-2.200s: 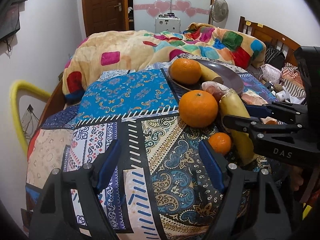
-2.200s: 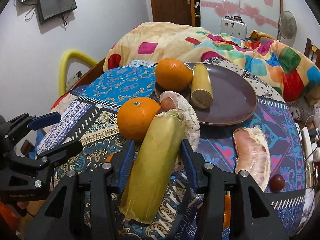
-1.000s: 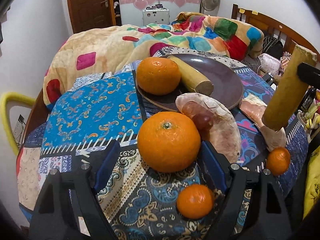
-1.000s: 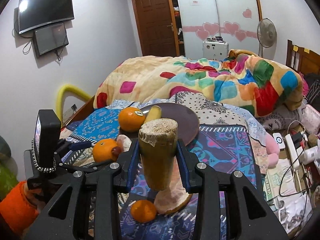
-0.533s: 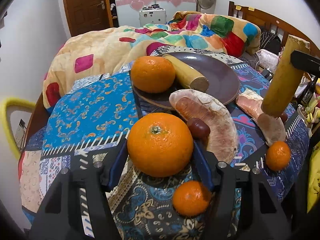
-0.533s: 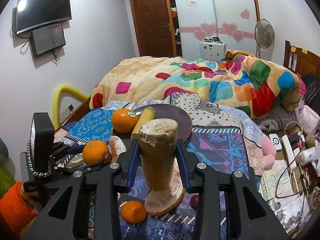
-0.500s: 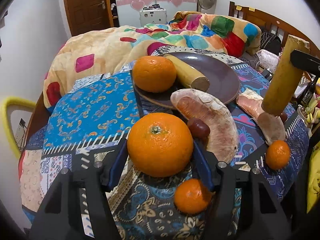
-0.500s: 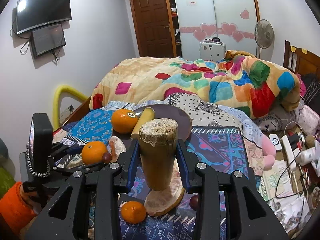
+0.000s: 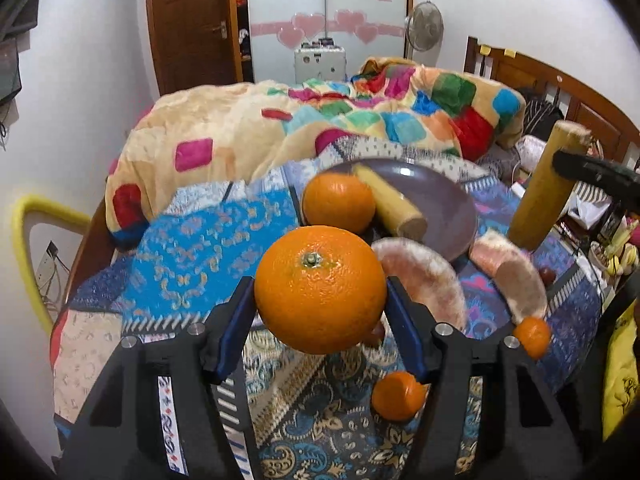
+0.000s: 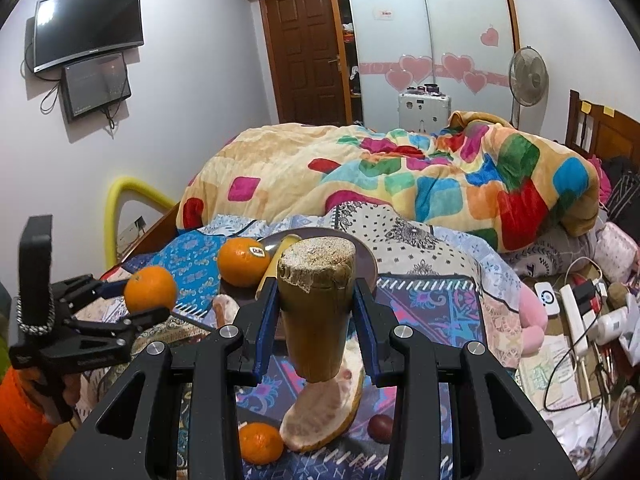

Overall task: Organize fruits
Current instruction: 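Lower the cylinder onto the plate with the right tool while the left tool stacks the orange there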

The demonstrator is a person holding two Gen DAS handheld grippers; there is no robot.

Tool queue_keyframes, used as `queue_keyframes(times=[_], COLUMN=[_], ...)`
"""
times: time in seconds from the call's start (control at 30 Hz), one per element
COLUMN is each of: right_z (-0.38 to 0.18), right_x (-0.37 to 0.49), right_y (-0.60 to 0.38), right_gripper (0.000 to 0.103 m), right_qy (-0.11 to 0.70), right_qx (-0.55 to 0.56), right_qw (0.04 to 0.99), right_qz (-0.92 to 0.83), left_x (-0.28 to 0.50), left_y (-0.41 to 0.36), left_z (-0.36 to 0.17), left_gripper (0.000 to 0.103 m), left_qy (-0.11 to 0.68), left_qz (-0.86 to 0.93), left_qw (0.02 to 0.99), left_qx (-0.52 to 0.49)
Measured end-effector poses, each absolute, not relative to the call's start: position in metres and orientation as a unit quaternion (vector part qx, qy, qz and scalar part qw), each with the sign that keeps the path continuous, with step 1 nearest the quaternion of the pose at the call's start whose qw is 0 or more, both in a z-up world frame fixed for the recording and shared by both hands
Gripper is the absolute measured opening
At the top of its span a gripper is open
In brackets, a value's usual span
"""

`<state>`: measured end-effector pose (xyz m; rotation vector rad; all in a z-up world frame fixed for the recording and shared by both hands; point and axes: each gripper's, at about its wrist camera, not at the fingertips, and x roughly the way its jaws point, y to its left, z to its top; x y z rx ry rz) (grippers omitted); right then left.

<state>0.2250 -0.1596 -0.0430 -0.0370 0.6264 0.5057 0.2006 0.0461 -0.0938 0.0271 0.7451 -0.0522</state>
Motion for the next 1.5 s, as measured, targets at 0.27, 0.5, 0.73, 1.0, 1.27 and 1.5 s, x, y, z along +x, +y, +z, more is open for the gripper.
queue_keyframes(times=[0.27, 0.5, 0.73, 1.0, 1.27, 1.5], right_z=[-0.051, -0.063, -0.077, -0.074, -0.072, -0.067], right_x=[0.248, 0.274, 0.303, 0.312, 0.296, 0.283], right_y=[-0.142, -0.115, -0.105, -0.098, -0.128, -0.161], right_gripper=[0.033, 0.033, 0.034, 0.045, 0.046, 0.051], right_qy=[0.318, 0.337, 0.349, 0.347, 0.338, 0.321], right_qx=[-0.029, -0.057, -0.048, -0.068, -0.065, -0.063], right_qw=[0.912, 0.901, 0.898, 0.899, 0.905, 0.916], right_qz=[0.259, 0.267, 0.264, 0.259, 0.250, 0.235], left_x=[0.226, 0.243, 0.253, 0.259, 0.262, 0.275], left_y=[0.042, 0.037, 0.035, 0.033, 0.017, -0.010], left_z=[-0.079, -0.082, -0.087, -0.090, -0.086, -0.080], left_gripper=[0.064, 0.064, 0.064, 0.064, 0.064, 0.064], left_qy=[0.344, 0.339, 0.338, 0.343, 0.346, 0.353], left_qz=[-0.041, -0.055, -0.062, -0.063, -0.069, -0.082], left_qw=[0.938, 0.939, 0.939, 0.937, 0.936, 0.932], left_qx=[0.002, 0.004, 0.008, 0.002, 0.013, 0.020])
